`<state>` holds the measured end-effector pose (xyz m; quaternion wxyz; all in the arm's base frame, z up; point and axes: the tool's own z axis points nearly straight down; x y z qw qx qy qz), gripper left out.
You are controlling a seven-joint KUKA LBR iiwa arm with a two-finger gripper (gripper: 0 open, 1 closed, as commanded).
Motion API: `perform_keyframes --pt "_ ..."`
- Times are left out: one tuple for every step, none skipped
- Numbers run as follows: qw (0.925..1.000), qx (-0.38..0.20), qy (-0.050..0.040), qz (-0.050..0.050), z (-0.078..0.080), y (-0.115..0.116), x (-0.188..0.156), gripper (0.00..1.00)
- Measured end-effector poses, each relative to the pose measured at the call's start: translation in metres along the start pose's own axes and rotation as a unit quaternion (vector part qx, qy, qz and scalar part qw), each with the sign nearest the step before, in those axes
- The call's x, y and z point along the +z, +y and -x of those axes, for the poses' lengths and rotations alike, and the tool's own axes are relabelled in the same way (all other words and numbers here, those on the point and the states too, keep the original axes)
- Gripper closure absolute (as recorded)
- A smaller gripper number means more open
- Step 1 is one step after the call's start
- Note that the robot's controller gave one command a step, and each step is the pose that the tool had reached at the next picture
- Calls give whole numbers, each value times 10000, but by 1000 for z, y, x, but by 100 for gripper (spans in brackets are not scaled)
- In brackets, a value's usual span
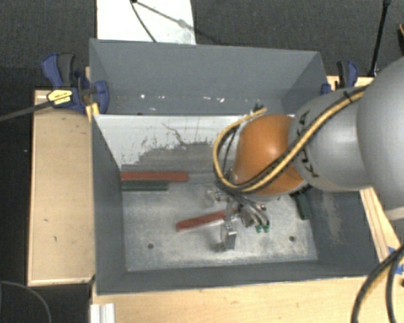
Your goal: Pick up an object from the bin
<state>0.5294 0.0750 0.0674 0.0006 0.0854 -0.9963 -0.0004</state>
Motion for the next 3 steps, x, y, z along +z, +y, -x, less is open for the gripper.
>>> perform_keyframes --pt "10000 14 -3 1 0 0 -1 100" --pt "10000 51 -54 -4 2 0 -105 100" --pt "10000 74 -32 -1 3 0 -116 100"
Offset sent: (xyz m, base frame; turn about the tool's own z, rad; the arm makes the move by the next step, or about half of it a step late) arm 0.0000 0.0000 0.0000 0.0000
